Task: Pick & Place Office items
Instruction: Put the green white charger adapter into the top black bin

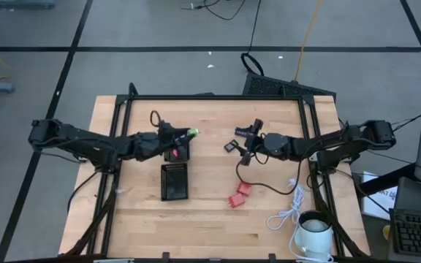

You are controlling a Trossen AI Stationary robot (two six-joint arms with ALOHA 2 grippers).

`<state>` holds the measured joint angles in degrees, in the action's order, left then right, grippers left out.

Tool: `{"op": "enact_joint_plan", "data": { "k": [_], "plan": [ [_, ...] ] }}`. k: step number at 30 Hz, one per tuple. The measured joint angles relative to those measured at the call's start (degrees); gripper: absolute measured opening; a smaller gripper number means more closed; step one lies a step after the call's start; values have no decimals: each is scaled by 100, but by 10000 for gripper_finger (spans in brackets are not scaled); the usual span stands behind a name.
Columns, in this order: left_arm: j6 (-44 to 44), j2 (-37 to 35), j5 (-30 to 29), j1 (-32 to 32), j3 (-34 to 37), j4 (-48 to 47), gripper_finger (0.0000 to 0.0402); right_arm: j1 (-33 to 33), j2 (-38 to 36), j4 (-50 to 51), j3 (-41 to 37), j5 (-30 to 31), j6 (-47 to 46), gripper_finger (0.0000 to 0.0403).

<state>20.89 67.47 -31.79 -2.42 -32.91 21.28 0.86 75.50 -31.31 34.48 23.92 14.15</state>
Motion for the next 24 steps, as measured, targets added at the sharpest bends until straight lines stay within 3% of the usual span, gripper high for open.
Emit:
{"op": "enact_joint_plan", "data": {
  "k": [10, 16, 21, 24],
  "plan": [
    [1613, -86, -1041, -713, 1052, -250, 132, 164, 9, -271, -182, -3, -2, 255],
    [2290, -86, -1407, -1133, 1069, -1227, 132, 225, 9, -269, -182, -13, -21, 255],
    [3429, -86, -2042, -1384, 1069, -2321, 132, 220, 9, -269, -182, -19, -22, 255],
    [3896, -86, -2113, -1480, 1069, -2777, 132, 221, 9, -266, -182, -17, -22, 254]
  ]
}}
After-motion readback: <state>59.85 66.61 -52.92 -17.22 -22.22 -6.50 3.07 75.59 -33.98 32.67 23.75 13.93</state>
